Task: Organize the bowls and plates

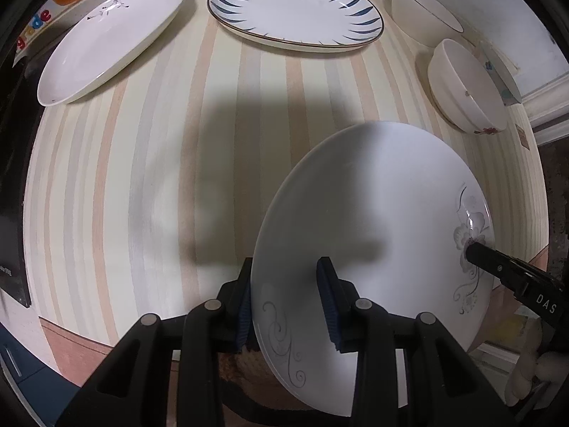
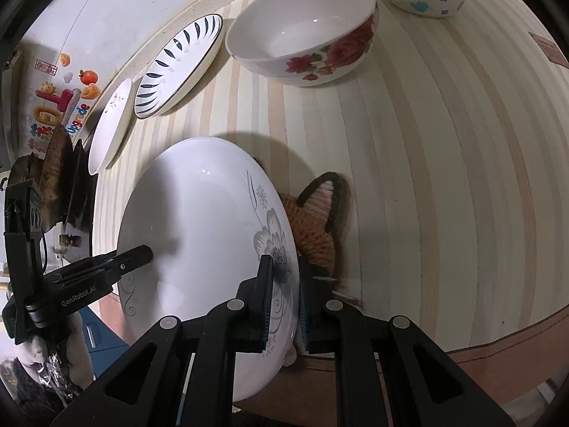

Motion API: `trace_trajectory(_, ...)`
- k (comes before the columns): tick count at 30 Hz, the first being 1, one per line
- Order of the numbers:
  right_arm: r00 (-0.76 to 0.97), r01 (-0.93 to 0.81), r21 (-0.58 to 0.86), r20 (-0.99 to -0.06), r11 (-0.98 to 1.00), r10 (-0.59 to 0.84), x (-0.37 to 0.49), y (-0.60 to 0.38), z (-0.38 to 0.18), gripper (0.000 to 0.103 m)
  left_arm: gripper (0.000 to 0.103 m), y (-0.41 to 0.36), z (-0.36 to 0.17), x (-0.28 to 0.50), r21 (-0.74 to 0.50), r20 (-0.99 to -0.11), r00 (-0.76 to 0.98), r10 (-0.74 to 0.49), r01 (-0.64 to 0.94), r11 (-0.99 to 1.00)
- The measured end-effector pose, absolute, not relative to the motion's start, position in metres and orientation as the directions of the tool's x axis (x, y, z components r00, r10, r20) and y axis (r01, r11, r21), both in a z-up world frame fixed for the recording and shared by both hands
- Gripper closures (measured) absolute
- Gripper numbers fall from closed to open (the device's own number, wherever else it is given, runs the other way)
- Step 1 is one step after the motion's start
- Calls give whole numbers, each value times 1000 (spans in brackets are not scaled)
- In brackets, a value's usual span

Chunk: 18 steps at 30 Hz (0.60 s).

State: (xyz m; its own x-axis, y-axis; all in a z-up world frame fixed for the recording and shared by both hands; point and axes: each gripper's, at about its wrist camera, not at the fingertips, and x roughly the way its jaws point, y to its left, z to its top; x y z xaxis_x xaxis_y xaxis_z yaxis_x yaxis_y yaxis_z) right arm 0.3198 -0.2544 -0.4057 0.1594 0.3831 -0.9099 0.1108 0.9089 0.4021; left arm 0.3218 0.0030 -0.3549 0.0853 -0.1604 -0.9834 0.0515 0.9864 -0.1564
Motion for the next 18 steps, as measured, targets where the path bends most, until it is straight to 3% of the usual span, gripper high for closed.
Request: trace_trajectory(18, 125, 95, 418, -905, 904, 406, 320, -261, -411, 89, 70, -3, -370, 322, -173, -982, 73, -173, 14, 985)
